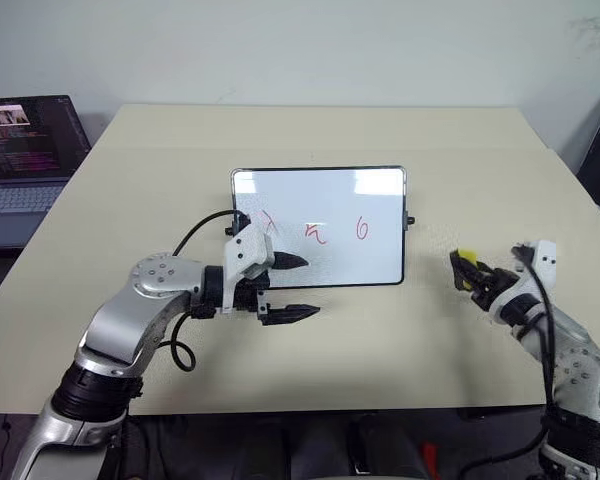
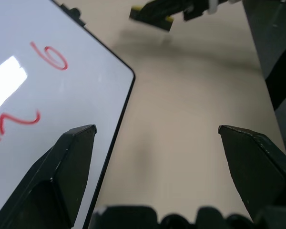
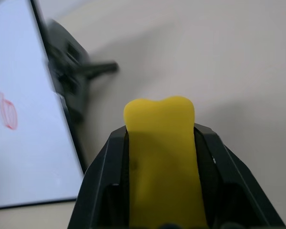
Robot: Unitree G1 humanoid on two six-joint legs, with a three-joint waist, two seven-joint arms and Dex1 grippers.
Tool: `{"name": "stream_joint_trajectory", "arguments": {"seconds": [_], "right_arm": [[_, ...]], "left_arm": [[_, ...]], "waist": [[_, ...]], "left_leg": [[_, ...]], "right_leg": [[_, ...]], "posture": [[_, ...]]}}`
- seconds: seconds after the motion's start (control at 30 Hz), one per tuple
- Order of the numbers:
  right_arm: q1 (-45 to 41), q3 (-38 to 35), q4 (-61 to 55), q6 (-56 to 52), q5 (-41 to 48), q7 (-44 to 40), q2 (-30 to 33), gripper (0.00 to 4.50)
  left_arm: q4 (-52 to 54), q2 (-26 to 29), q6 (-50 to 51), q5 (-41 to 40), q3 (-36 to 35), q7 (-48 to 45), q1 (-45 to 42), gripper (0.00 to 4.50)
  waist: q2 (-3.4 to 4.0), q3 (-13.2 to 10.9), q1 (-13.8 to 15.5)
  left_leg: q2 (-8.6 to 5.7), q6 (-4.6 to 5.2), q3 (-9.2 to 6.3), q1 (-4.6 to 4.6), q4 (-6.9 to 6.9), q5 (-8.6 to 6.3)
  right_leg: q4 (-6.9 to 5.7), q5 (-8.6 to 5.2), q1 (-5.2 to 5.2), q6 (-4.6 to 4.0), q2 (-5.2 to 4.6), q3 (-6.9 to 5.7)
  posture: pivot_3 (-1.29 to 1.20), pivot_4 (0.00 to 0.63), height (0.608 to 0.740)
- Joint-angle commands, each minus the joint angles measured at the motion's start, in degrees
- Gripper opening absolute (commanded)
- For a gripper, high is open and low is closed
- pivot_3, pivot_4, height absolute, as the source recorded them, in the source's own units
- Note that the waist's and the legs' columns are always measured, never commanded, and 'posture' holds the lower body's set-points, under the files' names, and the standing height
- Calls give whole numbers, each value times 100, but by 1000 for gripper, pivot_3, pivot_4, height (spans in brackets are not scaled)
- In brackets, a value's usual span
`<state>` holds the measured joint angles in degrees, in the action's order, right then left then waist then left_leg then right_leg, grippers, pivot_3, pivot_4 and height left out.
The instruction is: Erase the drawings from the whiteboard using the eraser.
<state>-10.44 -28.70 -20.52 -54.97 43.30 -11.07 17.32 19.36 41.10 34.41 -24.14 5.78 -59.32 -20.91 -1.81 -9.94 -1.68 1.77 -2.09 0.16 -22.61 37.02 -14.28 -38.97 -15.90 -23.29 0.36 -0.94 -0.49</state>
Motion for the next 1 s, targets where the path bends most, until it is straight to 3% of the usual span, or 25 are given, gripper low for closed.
{"name": "stream_joint_trajectory", "arguments": {"seconds": [0.03, 0.2, 0.4, 0.67, 1.0], "right_arm": [[-82, -247, -558, -236, 688, 131, 72, 1417], [-97, 1032, -1647, -48, 16, -116, 997, 1417], [-1205, 3705, -1618, 826, -1697, -661, 1692, 1416], [-2990, 5700, 181, 2182, -3403, -1229, 640, 1416], [-4365, 6084, 2744, 3650, -4645, -1565, -544, 1416]], "left_arm": [[271, 70, 129, -144, -381, 260, 177, 4500], [620, -89, 578, -441, -1237, 1072, 855, 4500], [845, 22, 954, -367, -1793, 1732, 1503, 4500], [609, 370, 1098, -148, -1943, 2092, 1433, 4500], [238, 786, 964, -14, -1462, 1719, 786, 4500]], "waist": [[0, 0, 3], [8, -5, -31], [4, -4, -13], [-11, -6, 6], [-17, -4, 17]], "left_leg": [[-1, 0, 0, 0, 0, 0], [-3, 0, 8, 2, 0, 0], [-1, 0, -2, 15, -2, 0], [-4, -1, -5, 7, 2, 0], [-5, -1, -6, -2, 2, 0]], "right_leg": [[0, 0, 0, 0, -1, 0], [1, -5, -1, 8, -8, 7], [-2, -15, 2, 25, -8, -2], [0, 1, 2, -2, -10, -7], [2, 3, -3, -7, -29, -13]], "posture": [[0, 150, 740], [0, 150, 740], [0, 150, 740], [0, 150, 740], [0, 150, 740]]}}
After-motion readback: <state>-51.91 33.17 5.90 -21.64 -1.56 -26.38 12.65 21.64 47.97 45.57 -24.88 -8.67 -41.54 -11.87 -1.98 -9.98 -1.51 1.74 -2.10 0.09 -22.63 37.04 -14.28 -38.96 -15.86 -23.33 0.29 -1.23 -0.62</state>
